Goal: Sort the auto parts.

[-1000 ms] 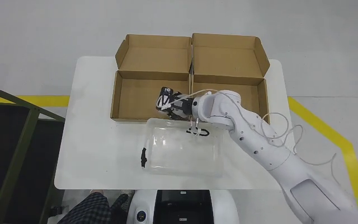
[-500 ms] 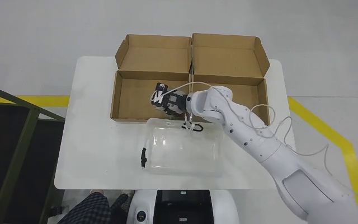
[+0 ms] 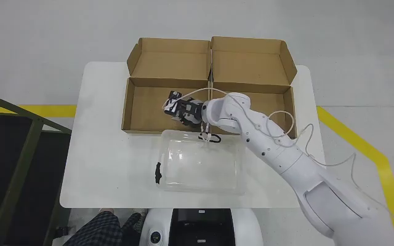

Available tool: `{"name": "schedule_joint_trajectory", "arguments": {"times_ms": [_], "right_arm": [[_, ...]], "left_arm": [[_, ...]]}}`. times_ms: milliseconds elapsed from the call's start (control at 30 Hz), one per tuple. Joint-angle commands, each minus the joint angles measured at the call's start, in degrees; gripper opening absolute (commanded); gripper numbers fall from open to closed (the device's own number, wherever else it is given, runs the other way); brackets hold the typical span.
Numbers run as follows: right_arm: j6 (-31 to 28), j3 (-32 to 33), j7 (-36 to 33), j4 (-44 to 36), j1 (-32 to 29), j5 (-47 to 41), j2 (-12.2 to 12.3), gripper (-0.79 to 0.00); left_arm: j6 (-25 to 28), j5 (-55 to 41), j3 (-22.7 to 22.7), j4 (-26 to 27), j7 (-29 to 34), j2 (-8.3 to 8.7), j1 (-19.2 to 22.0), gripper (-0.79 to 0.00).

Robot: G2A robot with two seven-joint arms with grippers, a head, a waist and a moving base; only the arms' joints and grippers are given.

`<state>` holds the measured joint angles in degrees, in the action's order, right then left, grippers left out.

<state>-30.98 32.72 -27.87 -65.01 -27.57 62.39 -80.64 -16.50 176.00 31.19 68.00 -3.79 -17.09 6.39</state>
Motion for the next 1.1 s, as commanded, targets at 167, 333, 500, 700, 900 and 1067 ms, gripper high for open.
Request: {"name": "schedule_joint_trajectory", "arguments": {"times_ms": [167, 333, 500, 700, 900, 1067], "right_arm": [[0.1, -0.4, -0.9, 1.7, 0.3, 0.3, -1.0, -0.600], [-0.1, -0.3, -1.6, 2.6, 0.7, 0.3, -1.7, -0.514], [-0.5, 0.1, -2.0, 3.2, 0.9, 0.4, -2.1, -0.422], [-1.4, 1.3, -1.3, 3.5, 0.6, -0.2, -2.2, -0.320], [-2.6, 4.4, 1.0, -1.2, -1.0, 0.8, -1.2, -0.280], [-3.2, 9.8, 1.3, -11.8, -6.0, 3.9, 1.4, -0.259]], "left_arm": [[0.0, 0.0, 0.0, 0.0, 0.0, 0.00, 0.0, 0.000], [0.0, 0.0, 0.0, 0.0, 0.0, 0.00, 0.0, 0.000], [0.0, 0.0, 0.0, 0.0, 0.0, 0.00, 0.0, 0.000], [0.0, 0.0, 0.0, 0.0, 0.0, 0.00, 0.0, 0.000], [0.0, 0.0, 0.0, 0.0, 0.0, 0.00, 0.0, 0.000], [0.0, 0.0, 0.0, 0.0, 0.0, 0.00, 0.0, 0.000]]}}
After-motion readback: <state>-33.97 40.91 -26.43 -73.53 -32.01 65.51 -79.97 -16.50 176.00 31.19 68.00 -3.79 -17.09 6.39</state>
